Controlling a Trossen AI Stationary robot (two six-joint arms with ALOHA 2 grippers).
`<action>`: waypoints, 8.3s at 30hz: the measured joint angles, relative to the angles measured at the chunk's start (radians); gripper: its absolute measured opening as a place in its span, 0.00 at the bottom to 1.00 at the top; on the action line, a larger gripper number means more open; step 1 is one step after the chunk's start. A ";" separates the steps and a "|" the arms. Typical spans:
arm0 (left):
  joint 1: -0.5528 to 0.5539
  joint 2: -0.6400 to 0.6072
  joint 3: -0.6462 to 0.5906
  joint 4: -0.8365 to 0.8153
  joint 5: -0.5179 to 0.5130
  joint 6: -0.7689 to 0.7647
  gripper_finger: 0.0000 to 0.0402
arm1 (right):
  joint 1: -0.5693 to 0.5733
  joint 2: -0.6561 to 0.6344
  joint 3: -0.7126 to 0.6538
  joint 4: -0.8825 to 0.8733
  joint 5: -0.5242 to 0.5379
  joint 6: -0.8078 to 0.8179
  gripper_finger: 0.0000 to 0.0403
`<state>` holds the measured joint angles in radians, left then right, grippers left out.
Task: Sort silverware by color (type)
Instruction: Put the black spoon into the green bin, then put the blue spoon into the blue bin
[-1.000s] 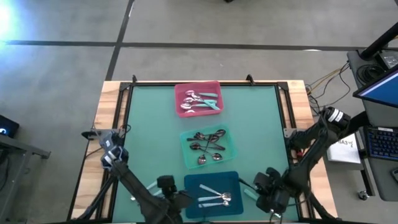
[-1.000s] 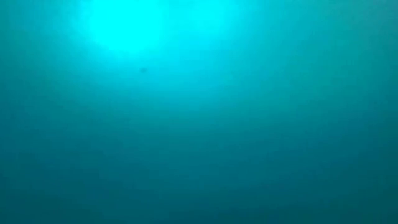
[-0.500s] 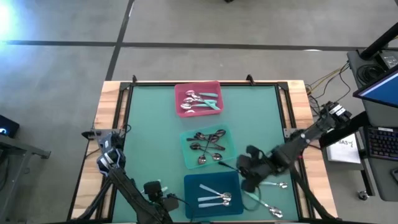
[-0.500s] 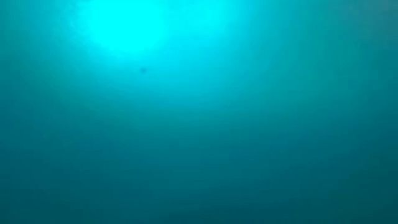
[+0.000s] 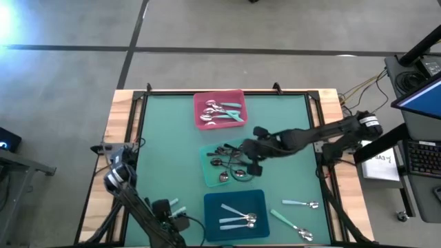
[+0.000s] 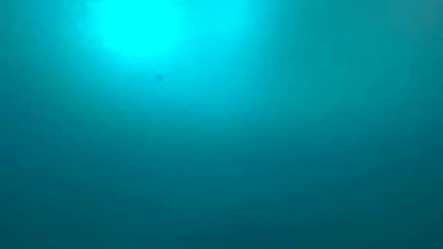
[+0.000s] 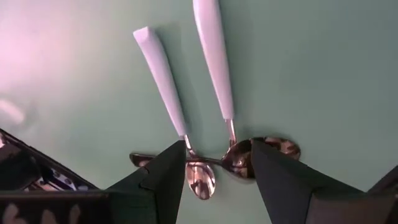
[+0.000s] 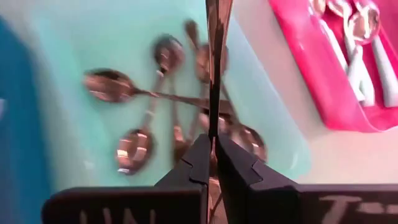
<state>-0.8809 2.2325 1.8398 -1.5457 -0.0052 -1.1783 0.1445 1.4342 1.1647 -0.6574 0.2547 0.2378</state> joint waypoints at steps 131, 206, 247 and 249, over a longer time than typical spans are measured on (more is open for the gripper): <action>0.217 -0.421 -0.617 1.475 -0.594 0.448 0.14 | 0.669 0.088 -0.145 -0.419 -0.157 1.036 0.21; 0.154 -0.407 -0.513 1.455 -0.538 0.548 0.30 | 0.719 0.077 -0.040 -0.096 0.182 0.659 0.09; 0.035 -0.406 -0.600 0.654 -0.084 -0.228 0.30 | 0.621 0.187 0.074 0.370 0.205 0.315 0.45; 0.035 -0.406 -0.628 0.652 -0.081 -0.238 0.30 | 0.621 0.175 0.074 0.359 0.205 0.315 0.44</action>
<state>-0.8459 1.8267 1.2115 -0.8939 -0.0861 -1.4164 0.7650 1.6096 1.2385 -0.2986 0.4600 0.5527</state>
